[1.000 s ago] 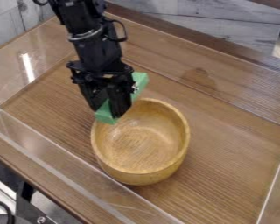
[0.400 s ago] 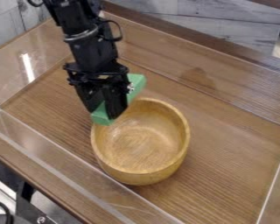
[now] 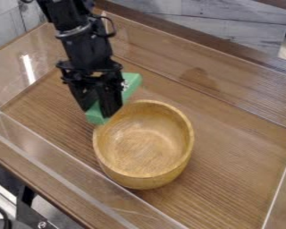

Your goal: Remove the green block from inside the brown bowl and put it on the table

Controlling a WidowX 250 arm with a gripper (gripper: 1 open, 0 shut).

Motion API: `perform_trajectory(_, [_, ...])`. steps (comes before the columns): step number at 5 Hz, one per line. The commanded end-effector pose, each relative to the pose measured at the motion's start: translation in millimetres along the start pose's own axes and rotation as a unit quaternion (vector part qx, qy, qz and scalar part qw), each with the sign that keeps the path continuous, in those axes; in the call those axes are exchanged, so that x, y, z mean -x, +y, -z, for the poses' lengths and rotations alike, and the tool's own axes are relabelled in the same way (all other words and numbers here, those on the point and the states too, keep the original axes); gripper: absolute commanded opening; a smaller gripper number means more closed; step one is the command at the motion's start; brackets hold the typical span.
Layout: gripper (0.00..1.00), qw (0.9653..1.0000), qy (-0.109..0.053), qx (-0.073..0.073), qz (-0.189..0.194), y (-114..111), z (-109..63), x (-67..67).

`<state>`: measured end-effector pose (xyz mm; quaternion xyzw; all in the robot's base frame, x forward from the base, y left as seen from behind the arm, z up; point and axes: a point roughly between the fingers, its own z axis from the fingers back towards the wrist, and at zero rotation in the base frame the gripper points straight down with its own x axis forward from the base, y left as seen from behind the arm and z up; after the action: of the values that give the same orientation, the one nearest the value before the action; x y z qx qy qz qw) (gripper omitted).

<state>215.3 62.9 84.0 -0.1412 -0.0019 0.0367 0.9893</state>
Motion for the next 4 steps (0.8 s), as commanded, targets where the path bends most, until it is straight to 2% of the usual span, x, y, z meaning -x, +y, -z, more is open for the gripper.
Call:
perform_trajectory(1, [0.00, 0.9997, -0.020, -0.009, 0.009, 8.7, -14.5, -8.7])
perform_trajectory(4, [0.00, 0.9997, -0.017, -0.008, 0.012, 21.7, -17.6, -9.1])
